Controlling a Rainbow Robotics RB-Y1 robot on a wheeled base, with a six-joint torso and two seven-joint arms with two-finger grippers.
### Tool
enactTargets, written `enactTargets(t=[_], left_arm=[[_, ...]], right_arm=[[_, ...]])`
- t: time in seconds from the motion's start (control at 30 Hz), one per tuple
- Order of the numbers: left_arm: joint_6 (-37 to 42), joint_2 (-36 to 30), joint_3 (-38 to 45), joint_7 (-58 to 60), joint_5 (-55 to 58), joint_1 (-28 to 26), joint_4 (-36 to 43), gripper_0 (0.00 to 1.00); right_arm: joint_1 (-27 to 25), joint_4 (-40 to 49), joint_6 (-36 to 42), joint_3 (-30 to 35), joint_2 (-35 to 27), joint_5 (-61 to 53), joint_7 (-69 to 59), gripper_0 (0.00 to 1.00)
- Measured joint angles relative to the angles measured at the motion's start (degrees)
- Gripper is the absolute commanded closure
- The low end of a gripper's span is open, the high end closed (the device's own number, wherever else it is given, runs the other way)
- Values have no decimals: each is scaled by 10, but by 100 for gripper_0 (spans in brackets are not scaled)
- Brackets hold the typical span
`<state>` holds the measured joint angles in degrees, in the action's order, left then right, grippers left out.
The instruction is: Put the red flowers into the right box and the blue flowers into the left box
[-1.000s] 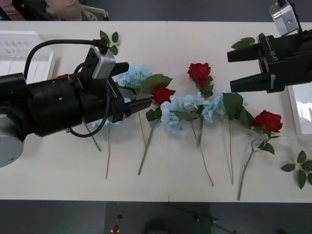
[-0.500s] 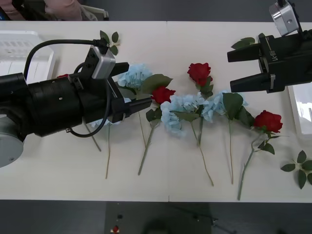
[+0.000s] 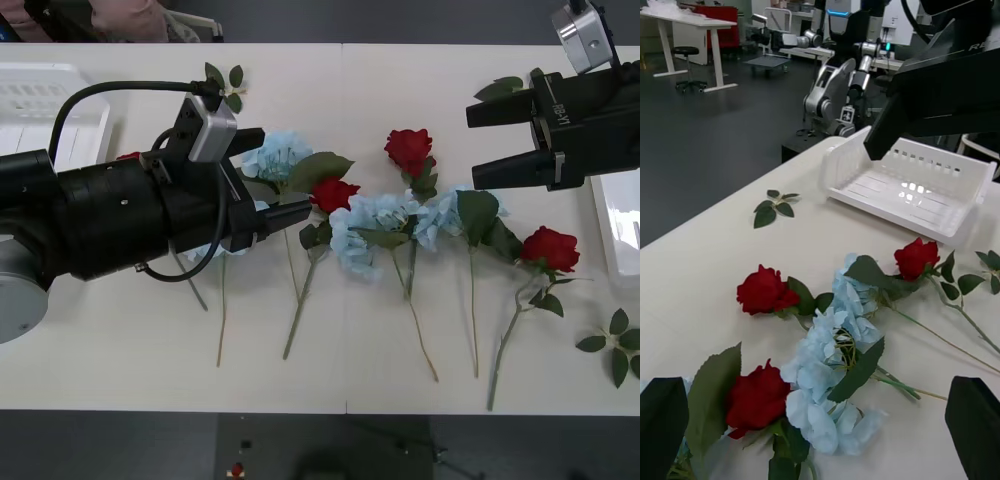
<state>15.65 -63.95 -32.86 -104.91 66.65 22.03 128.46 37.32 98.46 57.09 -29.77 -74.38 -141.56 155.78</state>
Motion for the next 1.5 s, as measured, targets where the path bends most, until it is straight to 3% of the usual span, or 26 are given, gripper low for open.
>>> enactTargets(t=[1.5], left_arm=[[0, 0, 0, 0, 0, 0, 0, 0]], right_arm=[[0, 0, 0, 0, 0, 0, 0, 0]])
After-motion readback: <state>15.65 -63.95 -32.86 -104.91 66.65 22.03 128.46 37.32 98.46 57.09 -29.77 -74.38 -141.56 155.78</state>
